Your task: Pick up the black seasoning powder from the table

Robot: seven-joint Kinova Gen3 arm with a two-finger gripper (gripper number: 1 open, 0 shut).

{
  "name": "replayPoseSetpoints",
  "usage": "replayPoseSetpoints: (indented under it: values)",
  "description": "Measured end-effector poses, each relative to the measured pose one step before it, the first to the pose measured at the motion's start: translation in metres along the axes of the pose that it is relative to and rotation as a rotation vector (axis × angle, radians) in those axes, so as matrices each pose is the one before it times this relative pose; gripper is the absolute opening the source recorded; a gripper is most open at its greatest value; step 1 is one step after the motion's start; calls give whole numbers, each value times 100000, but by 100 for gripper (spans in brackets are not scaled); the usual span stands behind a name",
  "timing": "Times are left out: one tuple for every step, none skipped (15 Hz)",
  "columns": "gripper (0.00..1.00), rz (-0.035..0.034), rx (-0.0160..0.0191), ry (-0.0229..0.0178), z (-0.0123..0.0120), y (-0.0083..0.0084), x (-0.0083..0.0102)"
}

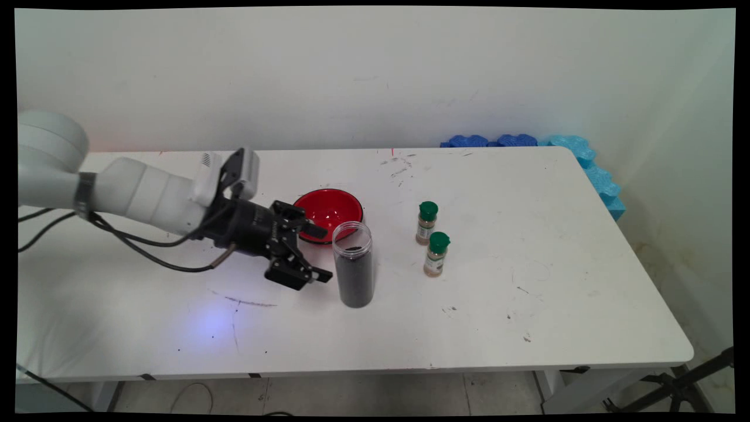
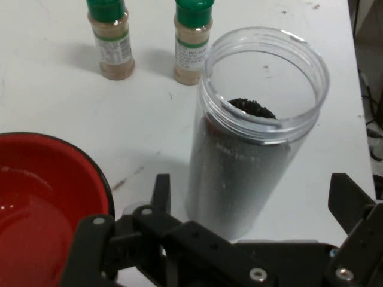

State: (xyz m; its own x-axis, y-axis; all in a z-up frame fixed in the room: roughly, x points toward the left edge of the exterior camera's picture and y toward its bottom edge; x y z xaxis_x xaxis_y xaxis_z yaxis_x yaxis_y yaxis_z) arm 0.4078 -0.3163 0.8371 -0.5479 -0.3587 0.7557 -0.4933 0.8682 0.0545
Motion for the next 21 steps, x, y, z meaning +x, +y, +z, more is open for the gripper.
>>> replayPoseSetpoints:
  values:
    - [100,326,154,-110,468,-68,45]
    - [100,263,134,-83,500,-57,52]
    - [100,155,44,-32,479,-64,77]
    - [100,9,-34,13,373,-44,60]
    - [100,-6,0,8,232,-29,34]
    - [100,-63,-8,23,332,-56,60]
    - [100,-30,-41,17,217,-36,43]
    - [100,-105,-100,38,299,-39,52]
    - [100,-173,-167,41,319,-42,49]
    - [100,-205,-223,41,290,-40,49]
    - [100,-157,-235,19,219,-23,34]
    - [100,-115,-185,1,139,-14,20]
    - [100,-121,-343,15,184,-3,24]
    - [100,-78,-219,-6,111,-1,11]
    - [100,-30,-261,0,126,1,15]
    - [100,-16,-213,6,118,-10,17]
    - [100,-25,-210,22,119,-19,22]
    - [100,-15,-129,1,70,-11,5]
    - [100,56,-168,26,93,-27,18]
    - [100,-6,-137,113,81,-48,32]
    - [0,-27,-120,128,58,-38,20]
